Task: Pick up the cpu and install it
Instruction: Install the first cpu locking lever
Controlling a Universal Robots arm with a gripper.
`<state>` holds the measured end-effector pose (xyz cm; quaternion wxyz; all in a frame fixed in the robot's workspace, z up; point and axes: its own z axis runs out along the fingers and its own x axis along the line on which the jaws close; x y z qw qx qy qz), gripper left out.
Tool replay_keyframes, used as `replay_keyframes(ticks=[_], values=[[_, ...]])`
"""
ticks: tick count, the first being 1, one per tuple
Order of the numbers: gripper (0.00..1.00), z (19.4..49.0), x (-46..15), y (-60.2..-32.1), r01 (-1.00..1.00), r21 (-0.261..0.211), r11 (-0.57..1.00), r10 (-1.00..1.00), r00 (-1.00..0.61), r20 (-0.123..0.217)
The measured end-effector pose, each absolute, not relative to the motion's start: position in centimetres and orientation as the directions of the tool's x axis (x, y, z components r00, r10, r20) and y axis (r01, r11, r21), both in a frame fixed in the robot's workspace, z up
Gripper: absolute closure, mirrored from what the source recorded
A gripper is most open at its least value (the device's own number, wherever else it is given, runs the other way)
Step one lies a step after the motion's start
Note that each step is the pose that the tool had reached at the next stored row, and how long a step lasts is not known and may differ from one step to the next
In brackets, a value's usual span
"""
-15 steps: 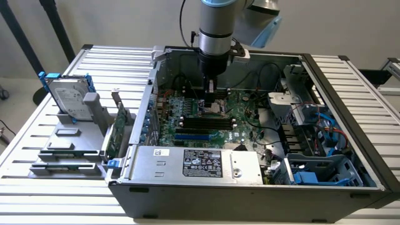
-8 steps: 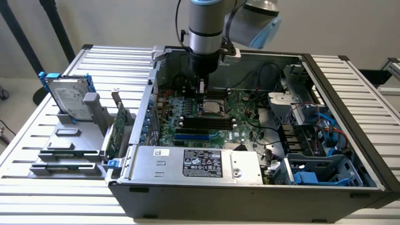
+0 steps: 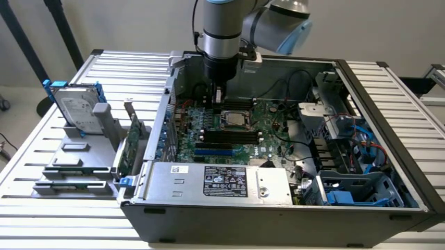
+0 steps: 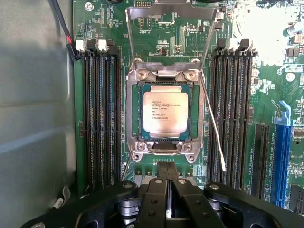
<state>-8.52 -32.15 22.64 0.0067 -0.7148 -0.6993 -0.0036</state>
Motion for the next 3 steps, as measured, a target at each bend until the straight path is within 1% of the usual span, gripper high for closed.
replay_keyframes(ticks=[3], values=[[0.89, 22.64, -8.52, -32.15, 1.0, -0.005, -0.022, 1.0, 0.022, 0.015]])
